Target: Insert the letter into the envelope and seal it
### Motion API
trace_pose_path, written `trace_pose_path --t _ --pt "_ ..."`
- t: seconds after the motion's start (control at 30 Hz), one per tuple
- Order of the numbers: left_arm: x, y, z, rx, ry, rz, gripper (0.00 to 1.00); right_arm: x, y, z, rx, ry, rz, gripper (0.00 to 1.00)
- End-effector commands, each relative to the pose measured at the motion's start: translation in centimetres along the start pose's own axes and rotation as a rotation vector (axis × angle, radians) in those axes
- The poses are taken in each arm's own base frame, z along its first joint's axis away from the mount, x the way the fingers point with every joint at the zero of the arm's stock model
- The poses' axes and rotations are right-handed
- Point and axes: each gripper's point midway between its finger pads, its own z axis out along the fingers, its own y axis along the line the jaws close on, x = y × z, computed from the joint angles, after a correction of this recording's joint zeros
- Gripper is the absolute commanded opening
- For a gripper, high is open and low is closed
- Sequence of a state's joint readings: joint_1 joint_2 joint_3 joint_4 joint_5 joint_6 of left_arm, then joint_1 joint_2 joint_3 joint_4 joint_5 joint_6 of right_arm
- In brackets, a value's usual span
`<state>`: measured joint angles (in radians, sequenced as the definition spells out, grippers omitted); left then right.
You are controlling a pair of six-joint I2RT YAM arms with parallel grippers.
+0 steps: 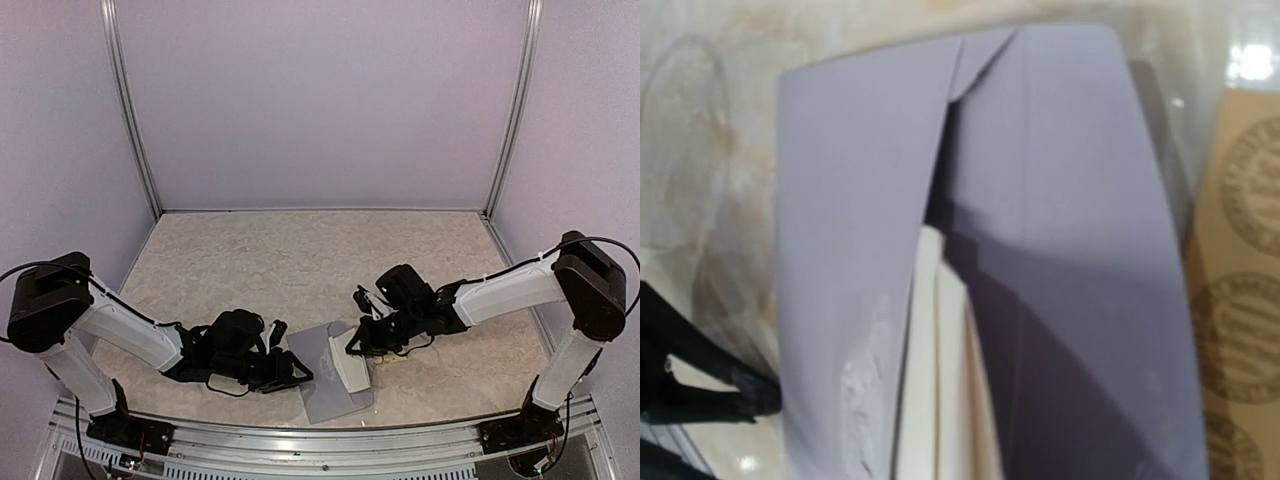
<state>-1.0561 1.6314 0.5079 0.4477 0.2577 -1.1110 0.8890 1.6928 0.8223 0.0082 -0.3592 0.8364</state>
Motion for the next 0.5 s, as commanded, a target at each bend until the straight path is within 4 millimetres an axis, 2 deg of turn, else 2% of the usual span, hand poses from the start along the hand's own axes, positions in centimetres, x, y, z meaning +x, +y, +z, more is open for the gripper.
trace_pose_path --t 0.0,0.47 --pt "-0.1 0.0 0.3 -0.005 0.005 0.021 0.48 -0.1 1.0 0.9 -0.038 0.010 -0.010 0.00" --pt "-0.6 0.4 0.2 -0.027 -0.014 0.025 0.45 -0.3 2.0 2.7 -0.032 0.047 -0.073 0.00"
